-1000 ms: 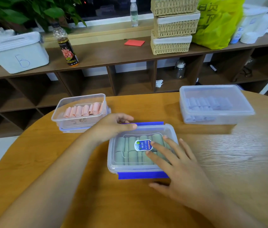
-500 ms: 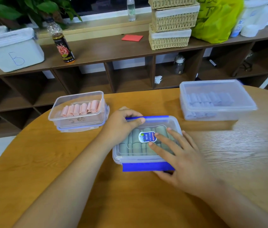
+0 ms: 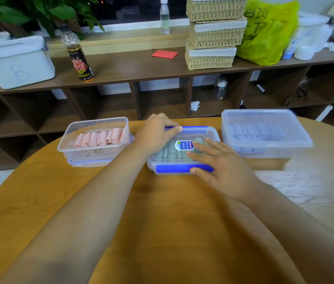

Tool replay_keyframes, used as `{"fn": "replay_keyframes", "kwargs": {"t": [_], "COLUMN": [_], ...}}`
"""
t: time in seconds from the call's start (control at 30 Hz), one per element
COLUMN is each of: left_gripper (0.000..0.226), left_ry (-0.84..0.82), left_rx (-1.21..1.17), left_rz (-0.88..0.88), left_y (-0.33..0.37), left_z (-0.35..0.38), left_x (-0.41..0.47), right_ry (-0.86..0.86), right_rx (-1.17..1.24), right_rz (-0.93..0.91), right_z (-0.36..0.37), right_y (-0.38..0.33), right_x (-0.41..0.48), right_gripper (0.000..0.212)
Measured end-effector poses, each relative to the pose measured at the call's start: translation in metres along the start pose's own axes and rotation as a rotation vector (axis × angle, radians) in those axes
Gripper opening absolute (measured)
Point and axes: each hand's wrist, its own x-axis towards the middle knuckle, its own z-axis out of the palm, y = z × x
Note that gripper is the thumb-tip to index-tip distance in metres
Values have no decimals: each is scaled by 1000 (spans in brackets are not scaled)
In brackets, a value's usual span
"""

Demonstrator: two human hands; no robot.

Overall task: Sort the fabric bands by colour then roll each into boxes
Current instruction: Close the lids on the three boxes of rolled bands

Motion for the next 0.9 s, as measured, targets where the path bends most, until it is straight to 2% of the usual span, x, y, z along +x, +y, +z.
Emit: {"fn": "replay_keyframes", "kwargs": {"t": [0.1, 0.37, 0.43, 0.57, 0.7, 0.8, 0.9], "left_gripper": [36, 27, 29, 39, 54, 56, 51], "left_ry": [36, 263, 315, 430, 414, 447, 590], "left_rx": [208, 176, 172, 50, -156, -353, -510], "left_rz": [9, 18, -81, -412, -678, -722, -662], "left_y": [-3, -55, -86, -140, -152, -153, -141], "left_z": [-7, -90, -117, -150, -153, -150, -162], "left_x": [13, -44, -61, -86, -92, -95, -110], "right_ry": [-84, -114, -58, 60, -129, -158, -69], "right_rx": [-15, -95, -60, 334, 889, 1156, 1295], "right_rz": [61, 150, 130, 107, 309, 450, 495], "right_z": [-6, -10, -9, 1, 30, 46, 43], "right_y": [5, 20, 4, -70, -132, -149, -155], "right_x": [26, 78, 85, 109, 152, 168, 167], "right_gripper": [49, 52, 54, 45, 35, 25, 19]}}
